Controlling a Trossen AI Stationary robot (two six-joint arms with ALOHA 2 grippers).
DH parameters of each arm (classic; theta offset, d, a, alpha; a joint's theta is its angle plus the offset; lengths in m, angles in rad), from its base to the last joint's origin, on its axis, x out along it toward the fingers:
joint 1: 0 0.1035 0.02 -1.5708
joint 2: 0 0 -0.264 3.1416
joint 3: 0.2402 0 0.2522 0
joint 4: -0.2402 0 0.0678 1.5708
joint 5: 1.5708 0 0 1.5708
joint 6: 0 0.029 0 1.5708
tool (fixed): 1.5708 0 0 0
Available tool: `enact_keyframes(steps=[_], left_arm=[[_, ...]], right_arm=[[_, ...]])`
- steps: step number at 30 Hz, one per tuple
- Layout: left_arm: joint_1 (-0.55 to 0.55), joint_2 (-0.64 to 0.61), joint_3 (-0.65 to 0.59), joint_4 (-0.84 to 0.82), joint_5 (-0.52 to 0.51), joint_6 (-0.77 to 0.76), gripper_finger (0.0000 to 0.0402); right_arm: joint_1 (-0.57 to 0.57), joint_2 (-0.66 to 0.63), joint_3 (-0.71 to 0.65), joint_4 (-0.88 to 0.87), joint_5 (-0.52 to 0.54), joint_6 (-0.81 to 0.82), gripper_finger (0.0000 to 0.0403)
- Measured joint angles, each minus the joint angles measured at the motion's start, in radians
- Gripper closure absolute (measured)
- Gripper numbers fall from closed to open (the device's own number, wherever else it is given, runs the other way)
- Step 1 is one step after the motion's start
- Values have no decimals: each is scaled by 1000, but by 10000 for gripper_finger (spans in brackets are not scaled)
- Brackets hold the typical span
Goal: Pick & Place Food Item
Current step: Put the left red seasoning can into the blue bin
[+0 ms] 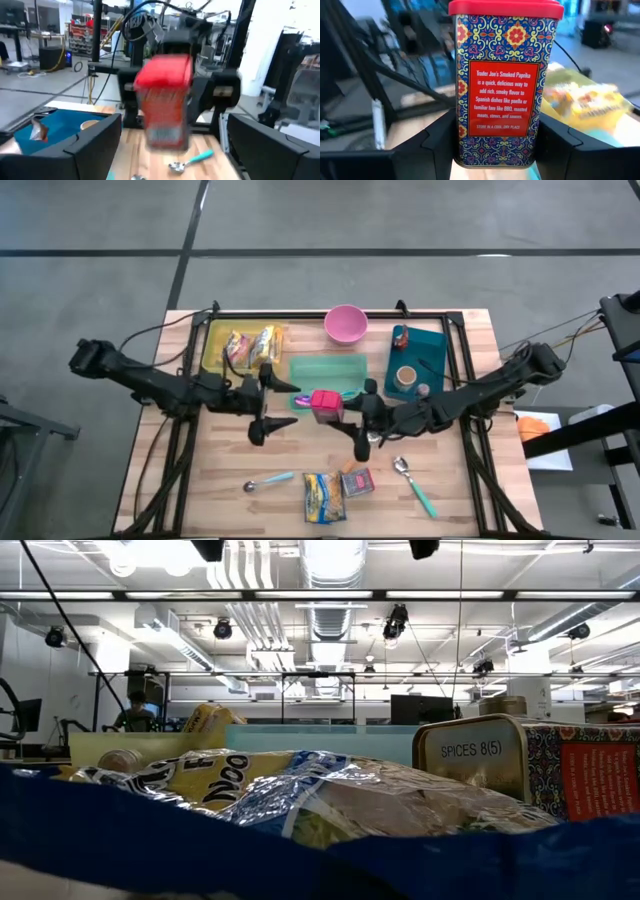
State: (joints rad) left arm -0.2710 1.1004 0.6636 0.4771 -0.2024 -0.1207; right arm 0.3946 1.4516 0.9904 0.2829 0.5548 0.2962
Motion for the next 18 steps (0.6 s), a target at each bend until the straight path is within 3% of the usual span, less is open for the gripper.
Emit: enact_keyframes(steps=[8, 18], left_arm=[[13, 109, -7, 119, -16, 65, 32], [35, 217, 43, 182, 28, 72, 32]], right_arm=[[0, 3, -60, 143, -36, -41, 204], [3, 16, -50, 133, -42, -61, 205]])
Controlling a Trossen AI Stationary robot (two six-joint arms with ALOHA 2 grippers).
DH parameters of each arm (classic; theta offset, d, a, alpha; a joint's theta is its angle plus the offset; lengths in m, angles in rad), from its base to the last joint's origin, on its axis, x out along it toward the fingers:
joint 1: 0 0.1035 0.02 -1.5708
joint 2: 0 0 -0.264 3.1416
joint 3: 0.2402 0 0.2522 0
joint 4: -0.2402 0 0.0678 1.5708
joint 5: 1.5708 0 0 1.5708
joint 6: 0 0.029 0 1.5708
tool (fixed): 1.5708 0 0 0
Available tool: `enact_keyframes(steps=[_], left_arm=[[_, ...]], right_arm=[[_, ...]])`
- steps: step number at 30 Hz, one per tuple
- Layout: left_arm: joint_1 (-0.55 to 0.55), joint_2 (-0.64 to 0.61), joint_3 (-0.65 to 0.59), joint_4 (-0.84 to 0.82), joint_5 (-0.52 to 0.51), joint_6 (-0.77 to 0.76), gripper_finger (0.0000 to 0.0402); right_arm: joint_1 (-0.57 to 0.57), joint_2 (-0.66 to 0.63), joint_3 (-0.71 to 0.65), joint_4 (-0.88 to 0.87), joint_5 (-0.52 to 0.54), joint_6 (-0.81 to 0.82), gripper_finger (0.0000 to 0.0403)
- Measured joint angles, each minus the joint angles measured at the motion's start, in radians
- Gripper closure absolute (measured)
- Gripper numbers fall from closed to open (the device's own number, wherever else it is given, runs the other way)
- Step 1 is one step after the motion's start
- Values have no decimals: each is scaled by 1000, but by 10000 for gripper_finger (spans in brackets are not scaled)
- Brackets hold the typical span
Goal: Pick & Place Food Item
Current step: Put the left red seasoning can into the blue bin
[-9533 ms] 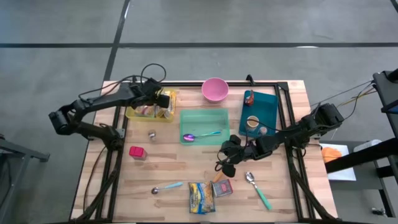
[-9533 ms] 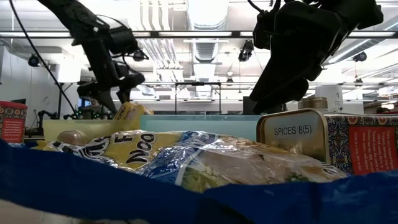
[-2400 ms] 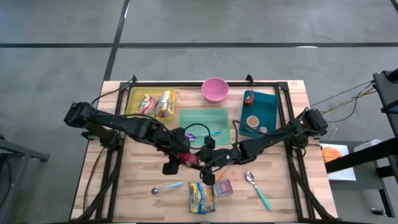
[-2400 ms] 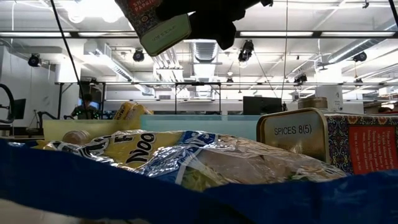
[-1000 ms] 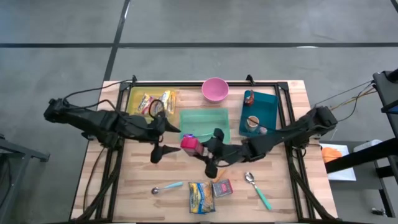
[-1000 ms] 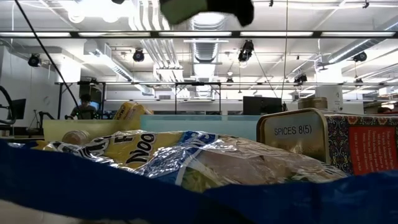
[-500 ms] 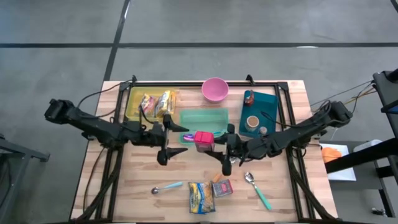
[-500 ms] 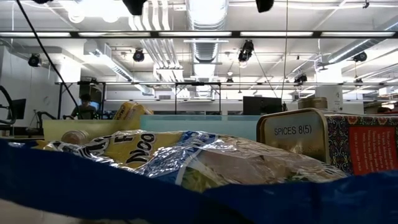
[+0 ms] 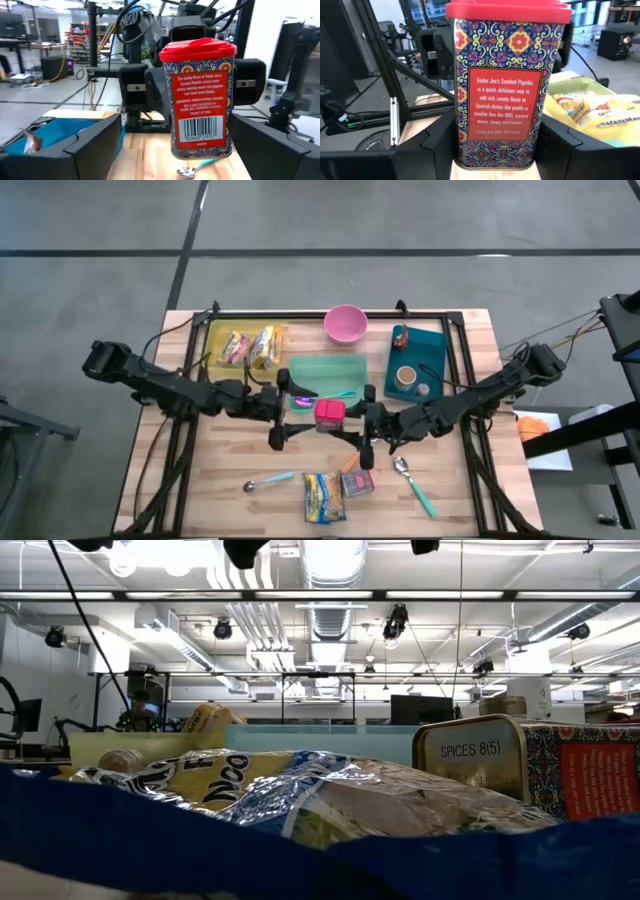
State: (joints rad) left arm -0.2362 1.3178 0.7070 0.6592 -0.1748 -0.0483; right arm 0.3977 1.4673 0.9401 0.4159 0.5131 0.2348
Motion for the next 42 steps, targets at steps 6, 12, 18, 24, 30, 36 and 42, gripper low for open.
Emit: enact_keyframes(steps=[6, 12, 18, 24, 30, 36, 42], left_arm=[[5, -8, 1, 26, 87, -42, 32], [5, -12, 3, 22, 94, -69, 32], [5, -13, 3, 27, 112, -87, 32], [5, -13, 3, 34, 124, -87, 32], [5, 3, 3, 56, 124, -99, 32], [14, 45, 2, 85, 124, -109, 32], [16, 47, 39, 54, 149, -109, 38]], right_arm=[[-2, 6, 4, -10, -14, -2, 206], [-5, 9, 0, -20, -28, -3, 206], [-5, 9, 0, -16, -39, -6, 206], [-7, 8, 0, -15, -47, -11, 206], [-10, 8, 0, -9, -51, -26, 206], [-13, 8, 0, -7, -76, -26, 206], [-18, 33, 0, 16, -97, -26, 206]])
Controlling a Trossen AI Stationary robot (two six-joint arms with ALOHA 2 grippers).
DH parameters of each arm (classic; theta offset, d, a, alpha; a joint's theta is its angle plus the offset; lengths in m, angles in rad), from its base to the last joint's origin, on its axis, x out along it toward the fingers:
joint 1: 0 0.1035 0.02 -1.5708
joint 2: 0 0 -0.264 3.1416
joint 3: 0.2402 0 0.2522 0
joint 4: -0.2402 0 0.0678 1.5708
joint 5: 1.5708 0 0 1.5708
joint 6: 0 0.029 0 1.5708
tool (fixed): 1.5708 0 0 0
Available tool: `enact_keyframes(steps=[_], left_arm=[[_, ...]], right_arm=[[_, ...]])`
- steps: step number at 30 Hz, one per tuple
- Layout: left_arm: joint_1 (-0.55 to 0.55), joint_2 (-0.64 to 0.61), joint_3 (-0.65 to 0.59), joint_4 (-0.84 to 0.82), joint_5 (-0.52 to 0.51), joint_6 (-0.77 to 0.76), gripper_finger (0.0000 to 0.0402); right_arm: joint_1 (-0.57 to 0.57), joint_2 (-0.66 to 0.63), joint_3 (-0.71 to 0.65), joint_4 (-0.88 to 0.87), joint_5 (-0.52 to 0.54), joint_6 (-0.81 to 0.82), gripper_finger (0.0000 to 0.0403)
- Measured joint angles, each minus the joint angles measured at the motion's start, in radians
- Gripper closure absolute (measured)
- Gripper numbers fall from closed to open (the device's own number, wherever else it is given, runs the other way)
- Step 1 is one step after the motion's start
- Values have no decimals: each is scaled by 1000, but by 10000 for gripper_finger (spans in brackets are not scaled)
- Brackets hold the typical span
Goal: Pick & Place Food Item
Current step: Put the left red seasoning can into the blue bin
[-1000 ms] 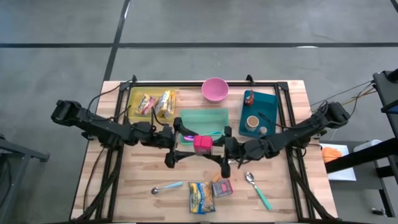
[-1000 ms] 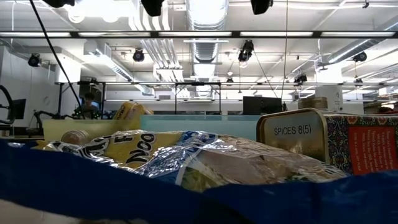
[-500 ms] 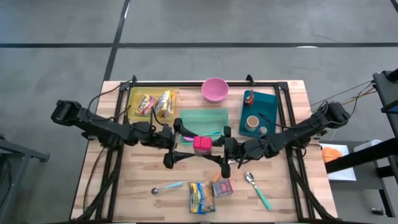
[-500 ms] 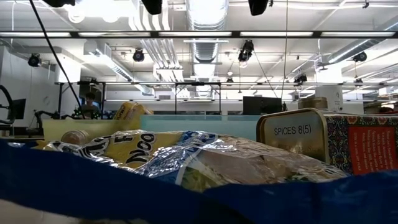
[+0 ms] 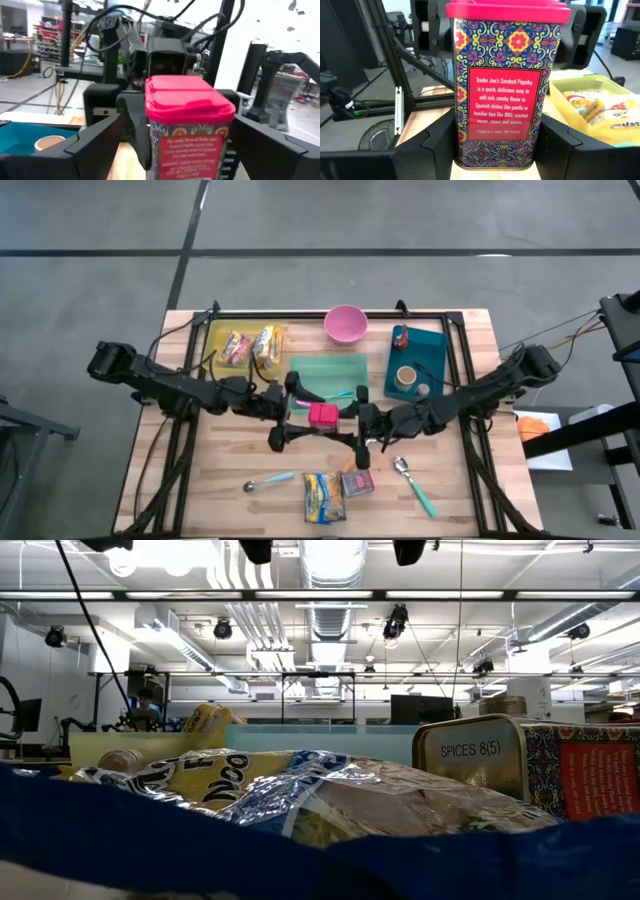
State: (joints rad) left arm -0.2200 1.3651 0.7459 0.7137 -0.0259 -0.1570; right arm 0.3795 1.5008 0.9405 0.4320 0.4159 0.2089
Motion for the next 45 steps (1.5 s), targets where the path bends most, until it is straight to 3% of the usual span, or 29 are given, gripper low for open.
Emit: enact_keyframes(steps=[4, 13, 26, 32, 36, 40, 45], left_arm=[[0, 6, 19, -65, 1, 0, 79], [0, 22, 28, -81, 31, 26, 233], [0, 21, 27, -92, 46, 26, 233], [-2, -15, 26, -268, 81, -36, 233], [-2, -36, 41, -420, 68, -83, 233], [-2, -36, 60, -549, 64, -104, 233], [-2, -34, 49, -564, 55, -104, 233]], right_arm=[[-2, 10, 0, 17, 1, -19, 206], [-1, 10, 11, 20, 24, -29, 206], [0, 12, 13, 19, 34, -29, 202], [1, 11, 13, -50, 30, 44, 71], [-2, 7, 27, -171, 39, 116, 25], [-7, 7, 97, -397, 25, 203, 17], [-18, 11, 222, -649, -16, 266, 16]])
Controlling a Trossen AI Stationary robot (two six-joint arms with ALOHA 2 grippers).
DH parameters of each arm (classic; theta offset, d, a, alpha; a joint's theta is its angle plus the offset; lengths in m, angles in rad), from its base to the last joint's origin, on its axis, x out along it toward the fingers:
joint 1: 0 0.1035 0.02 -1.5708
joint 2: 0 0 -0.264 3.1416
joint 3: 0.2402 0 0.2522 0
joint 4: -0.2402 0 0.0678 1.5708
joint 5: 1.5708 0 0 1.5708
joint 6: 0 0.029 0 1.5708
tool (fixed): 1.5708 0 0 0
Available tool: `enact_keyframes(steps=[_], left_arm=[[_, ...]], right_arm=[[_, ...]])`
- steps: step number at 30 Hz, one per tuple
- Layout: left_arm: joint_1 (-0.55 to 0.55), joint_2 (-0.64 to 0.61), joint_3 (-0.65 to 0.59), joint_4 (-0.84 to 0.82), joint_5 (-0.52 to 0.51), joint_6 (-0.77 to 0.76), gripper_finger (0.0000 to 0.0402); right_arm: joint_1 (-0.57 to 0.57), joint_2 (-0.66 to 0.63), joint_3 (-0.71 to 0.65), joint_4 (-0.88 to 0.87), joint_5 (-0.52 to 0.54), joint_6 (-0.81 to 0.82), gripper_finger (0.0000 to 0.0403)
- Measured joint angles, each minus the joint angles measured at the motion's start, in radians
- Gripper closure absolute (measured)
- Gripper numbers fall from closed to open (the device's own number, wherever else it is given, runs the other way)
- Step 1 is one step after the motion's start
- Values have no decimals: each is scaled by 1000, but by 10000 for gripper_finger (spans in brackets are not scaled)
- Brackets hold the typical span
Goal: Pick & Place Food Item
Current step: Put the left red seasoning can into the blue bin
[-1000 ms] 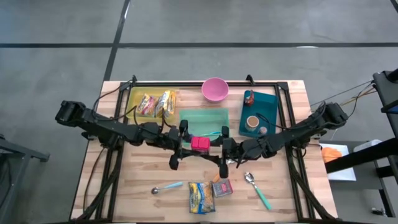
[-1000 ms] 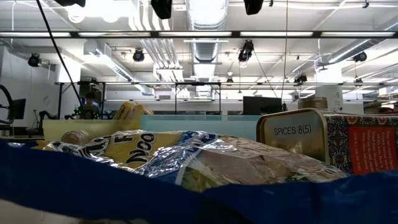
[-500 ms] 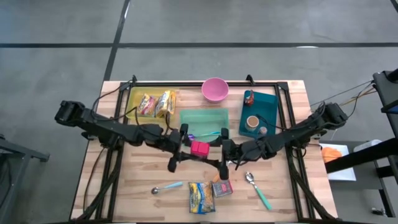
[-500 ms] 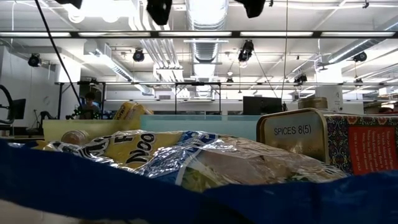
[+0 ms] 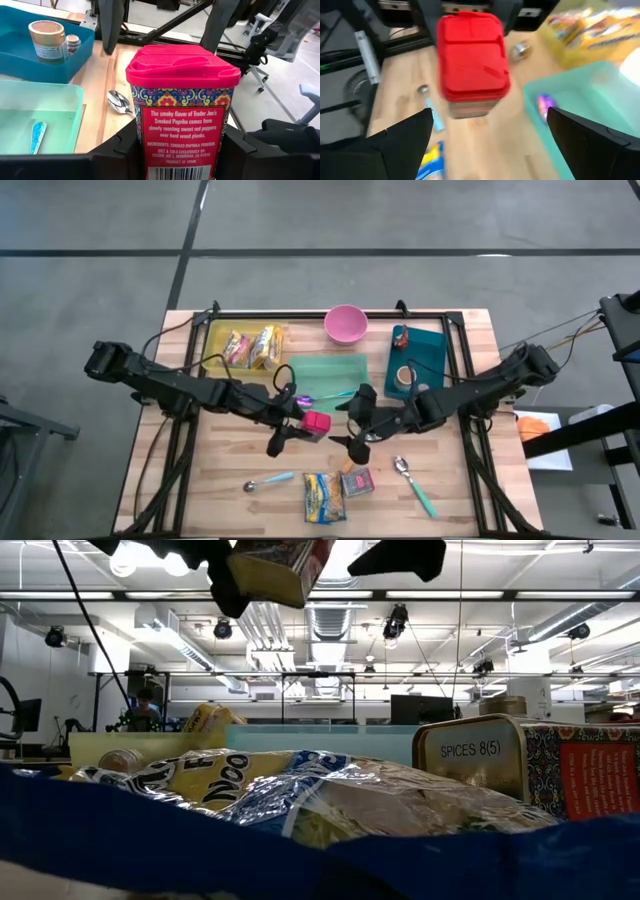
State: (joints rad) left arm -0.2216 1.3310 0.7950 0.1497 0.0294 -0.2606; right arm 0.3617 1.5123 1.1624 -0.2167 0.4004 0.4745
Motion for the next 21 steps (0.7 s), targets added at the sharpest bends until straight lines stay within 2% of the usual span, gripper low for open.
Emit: enact_keyframes(steps=[5, 10, 15, 21], left_arm=[[0, 9, -4, -10, -6, 19, 233], [0, 9, -4, -14, -6, 21, 233], [-1, 9, -4, -13, -6, 23, 233], [1, 9, -4, -11, -11, 24, 233]], right_arm=[[-36, 2, 86, -74, -166, 73, 15], [-77, 2, 153, -178, -170, 76, 15], [-118, 3, 161, -170, -254, 76, 14], [-137, 59, 186, -170, -302, 33, 14]])
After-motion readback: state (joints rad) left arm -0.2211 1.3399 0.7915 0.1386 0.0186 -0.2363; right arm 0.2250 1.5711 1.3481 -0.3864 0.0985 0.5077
